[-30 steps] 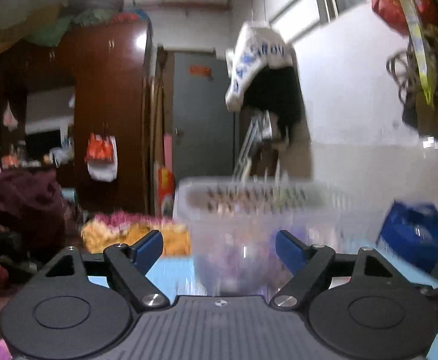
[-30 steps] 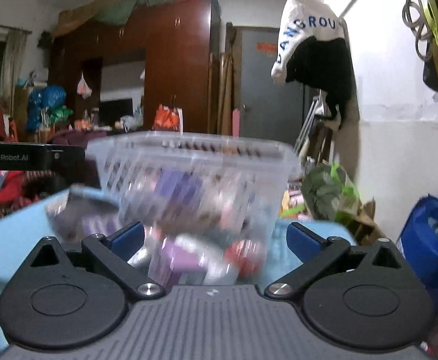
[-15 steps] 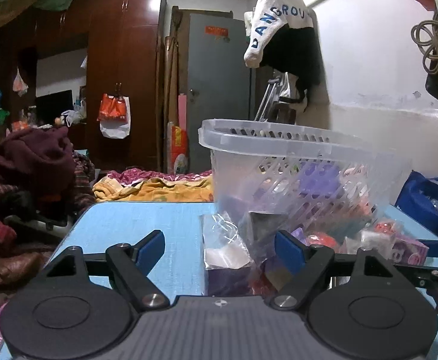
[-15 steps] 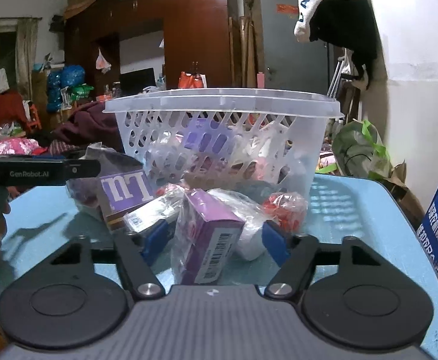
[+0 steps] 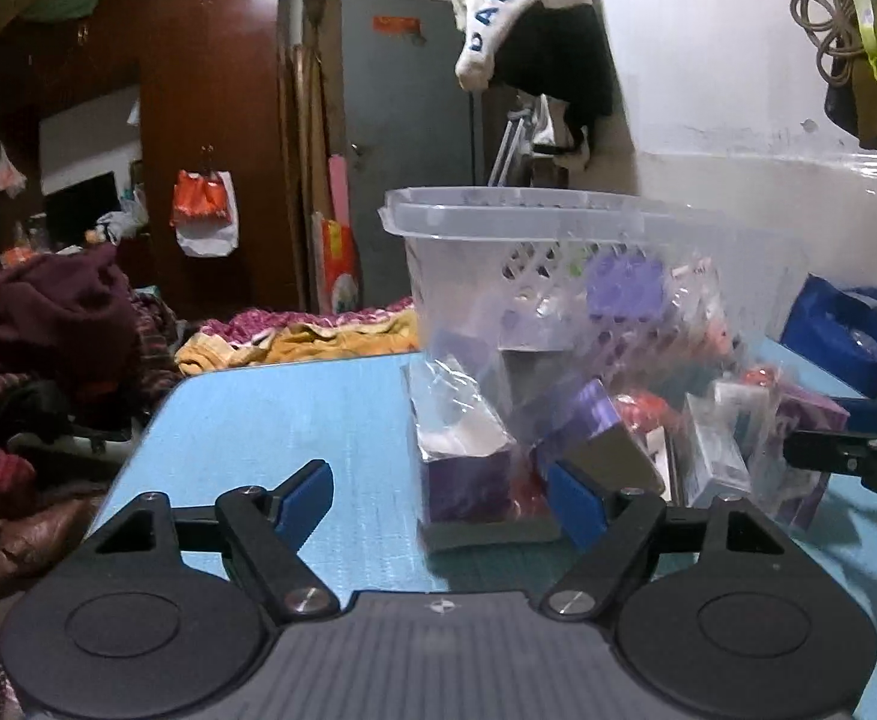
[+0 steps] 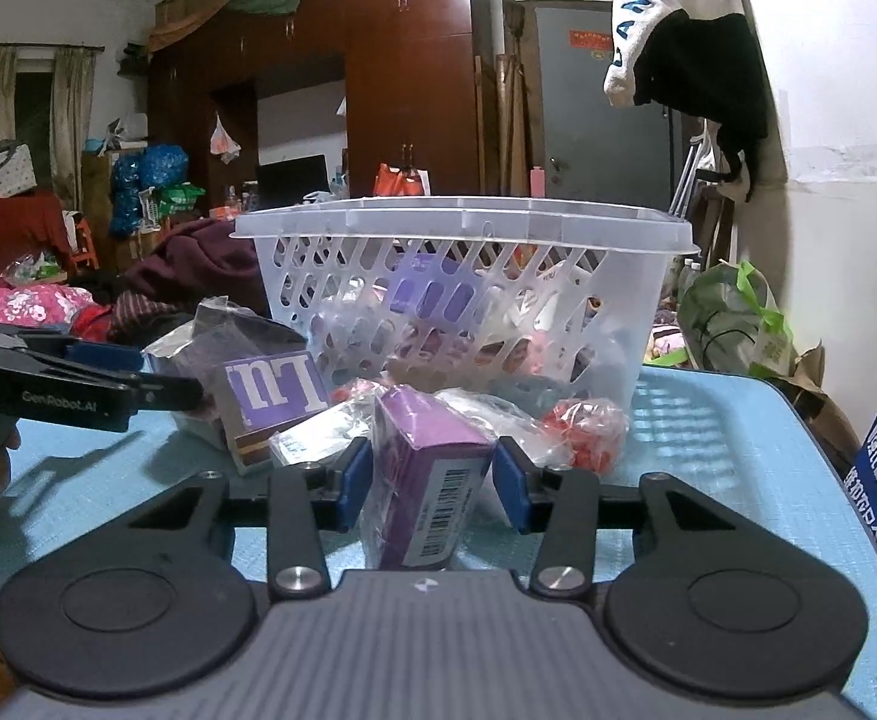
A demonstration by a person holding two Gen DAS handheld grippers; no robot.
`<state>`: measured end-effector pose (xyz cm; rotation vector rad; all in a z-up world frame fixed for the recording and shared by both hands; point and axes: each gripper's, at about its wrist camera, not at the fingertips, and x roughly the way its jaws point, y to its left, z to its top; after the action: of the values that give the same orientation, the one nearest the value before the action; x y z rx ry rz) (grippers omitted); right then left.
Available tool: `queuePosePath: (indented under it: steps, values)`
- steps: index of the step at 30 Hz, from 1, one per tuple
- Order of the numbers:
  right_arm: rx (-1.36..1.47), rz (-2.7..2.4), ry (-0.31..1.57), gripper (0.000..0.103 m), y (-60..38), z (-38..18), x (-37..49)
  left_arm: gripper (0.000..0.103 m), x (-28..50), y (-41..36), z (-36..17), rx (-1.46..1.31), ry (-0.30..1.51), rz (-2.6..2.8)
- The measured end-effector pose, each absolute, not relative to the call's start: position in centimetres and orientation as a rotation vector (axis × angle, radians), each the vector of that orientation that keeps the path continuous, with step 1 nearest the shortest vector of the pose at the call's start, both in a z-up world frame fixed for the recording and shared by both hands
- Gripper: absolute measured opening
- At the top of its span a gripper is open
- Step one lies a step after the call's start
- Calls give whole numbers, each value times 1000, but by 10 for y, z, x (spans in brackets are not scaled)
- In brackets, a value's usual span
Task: Organize objects
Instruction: 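Grasp a wrapped purple box with the left tool while the right tool grasps a purple barcode box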
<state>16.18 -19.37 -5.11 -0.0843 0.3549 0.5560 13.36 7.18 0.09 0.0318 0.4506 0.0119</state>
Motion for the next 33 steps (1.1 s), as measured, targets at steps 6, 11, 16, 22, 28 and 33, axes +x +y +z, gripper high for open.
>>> queuePosePath:
  steps: [6, 11, 16, 22, 28, 33]
  values:
    - [-87, 561, 351, 48, -193, -52, 161, 57, 140, 73, -1, 29, 496, 18]
    - [-85, 566, 338, 47, -194, -52, 159, 40, 130, 70, -5, 46, 470, 18]
    - [-81, 565, 318, 47, -195, -52, 157, 40, 112, 75, -2, 7, 405, 0]
    - [-67, 558, 279, 46, -197, -51, 153, 40, 90, 72, -1, 5, 335, -43]
    - [-61, 543, 241, 46, -198, -51, 148, 40, 79, 69, -3, -14, 265, -43]
    - [-56, 528, 211, 46, -199, -51, 145, 40, 65, 63, -10, -15, 203, -52]
